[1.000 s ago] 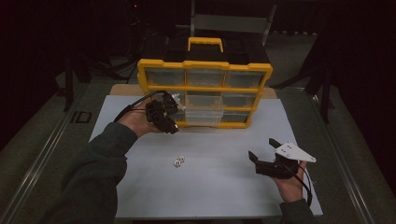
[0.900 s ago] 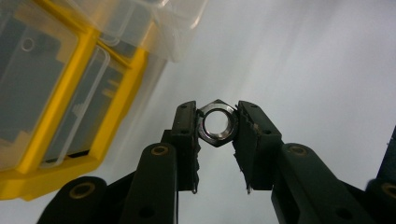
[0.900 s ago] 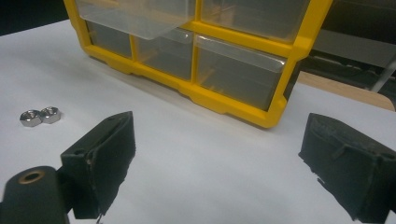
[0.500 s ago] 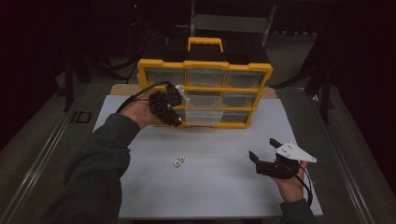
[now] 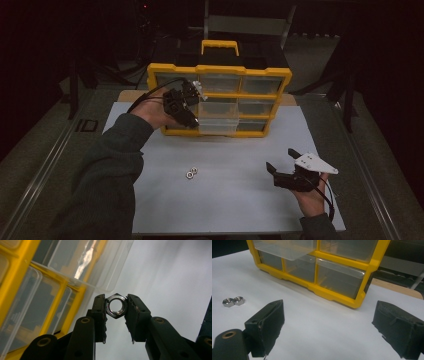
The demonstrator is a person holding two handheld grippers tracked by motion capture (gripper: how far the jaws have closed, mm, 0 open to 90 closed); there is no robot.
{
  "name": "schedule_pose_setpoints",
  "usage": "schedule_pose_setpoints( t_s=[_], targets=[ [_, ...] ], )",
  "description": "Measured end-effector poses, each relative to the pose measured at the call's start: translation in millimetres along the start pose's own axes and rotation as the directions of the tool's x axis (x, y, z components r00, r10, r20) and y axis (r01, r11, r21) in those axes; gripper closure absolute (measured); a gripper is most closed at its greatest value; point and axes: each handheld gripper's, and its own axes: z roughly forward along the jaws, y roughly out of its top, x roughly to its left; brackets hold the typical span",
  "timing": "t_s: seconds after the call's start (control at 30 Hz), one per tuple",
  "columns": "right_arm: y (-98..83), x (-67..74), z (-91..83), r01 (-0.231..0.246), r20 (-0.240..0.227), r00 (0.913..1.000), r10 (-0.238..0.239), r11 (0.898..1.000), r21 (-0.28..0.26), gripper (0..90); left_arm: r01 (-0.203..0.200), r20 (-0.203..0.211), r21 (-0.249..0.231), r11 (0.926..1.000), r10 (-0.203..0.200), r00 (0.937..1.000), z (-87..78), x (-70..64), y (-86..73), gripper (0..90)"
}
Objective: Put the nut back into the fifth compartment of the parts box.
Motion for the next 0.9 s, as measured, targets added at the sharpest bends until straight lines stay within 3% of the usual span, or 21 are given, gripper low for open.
schedule_pose_setpoints(
  t_s=[0.9],
  targets=[
    [-0.7, -0.3, -0.2, 0.006, -0.006, 1.0, -0.006, 1.0, -0.003, 10.3, 0.031, -0.023, -0.007, 0.9995, -0.031, 0.9993, -4.2, 10.0, 27.8, 69.9]
  ],
)
